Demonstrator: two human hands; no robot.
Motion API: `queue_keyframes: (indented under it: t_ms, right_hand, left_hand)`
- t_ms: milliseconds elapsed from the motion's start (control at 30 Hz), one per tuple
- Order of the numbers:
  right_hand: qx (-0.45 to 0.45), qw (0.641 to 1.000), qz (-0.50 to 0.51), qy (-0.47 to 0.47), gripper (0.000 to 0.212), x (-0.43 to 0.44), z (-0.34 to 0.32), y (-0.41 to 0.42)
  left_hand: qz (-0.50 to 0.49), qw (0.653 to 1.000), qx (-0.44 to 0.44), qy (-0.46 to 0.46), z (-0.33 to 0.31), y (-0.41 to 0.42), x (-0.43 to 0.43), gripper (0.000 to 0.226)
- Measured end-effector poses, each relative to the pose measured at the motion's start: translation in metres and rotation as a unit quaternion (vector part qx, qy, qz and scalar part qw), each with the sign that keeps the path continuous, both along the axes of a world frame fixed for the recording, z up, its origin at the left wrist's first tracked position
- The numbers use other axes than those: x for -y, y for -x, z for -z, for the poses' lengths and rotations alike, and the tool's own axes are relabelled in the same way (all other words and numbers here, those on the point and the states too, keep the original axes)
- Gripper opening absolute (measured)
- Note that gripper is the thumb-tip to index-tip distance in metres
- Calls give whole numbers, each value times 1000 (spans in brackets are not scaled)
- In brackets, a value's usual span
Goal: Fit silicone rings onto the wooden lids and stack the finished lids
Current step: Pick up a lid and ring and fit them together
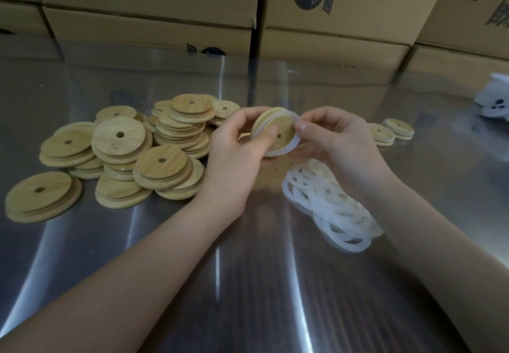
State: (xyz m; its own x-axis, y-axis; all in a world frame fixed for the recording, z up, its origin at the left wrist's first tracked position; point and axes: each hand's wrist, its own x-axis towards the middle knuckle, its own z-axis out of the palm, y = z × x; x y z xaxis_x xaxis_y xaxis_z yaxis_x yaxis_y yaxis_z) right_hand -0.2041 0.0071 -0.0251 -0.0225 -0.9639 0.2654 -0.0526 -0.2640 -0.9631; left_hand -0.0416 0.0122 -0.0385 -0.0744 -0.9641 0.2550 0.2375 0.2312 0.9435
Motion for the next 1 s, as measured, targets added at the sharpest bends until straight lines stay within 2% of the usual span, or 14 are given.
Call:
queue_keyframes:
  t_ms: [133, 333, 433, 600, 833, 1000]
  right_hand:
    - [-12, 999, 8, 34, 11, 0, 2, 0]
    - [-150, 977, 38, 145, 17, -1, 2, 0]
    - [-190, 965, 39, 179, 15, -2, 2, -2]
    - [-195, 959, 40, 201, 18, -3, 1, -4]
    - [-182, 955, 61, 225, 22, -3, 3, -6]
    - [-202, 942, 82, 254, 20, -2, 5, -5]
  left_hand:
    - [-49, 992, 89, 71, 1, 0, 0, 19]
    - [-124, 942, 275, 149, 5, 1, -1, 32]
    - [-136, 942, 270, 143, 6, 1, -2, 26]
    - [-153, 946, 237, 161, 4, 0, -2, 20]
    - [-174, 931, 250, 200, 3, -2, 0, 25]
    - [-171, 934, 240, 202, 3, -1, 0, 25]
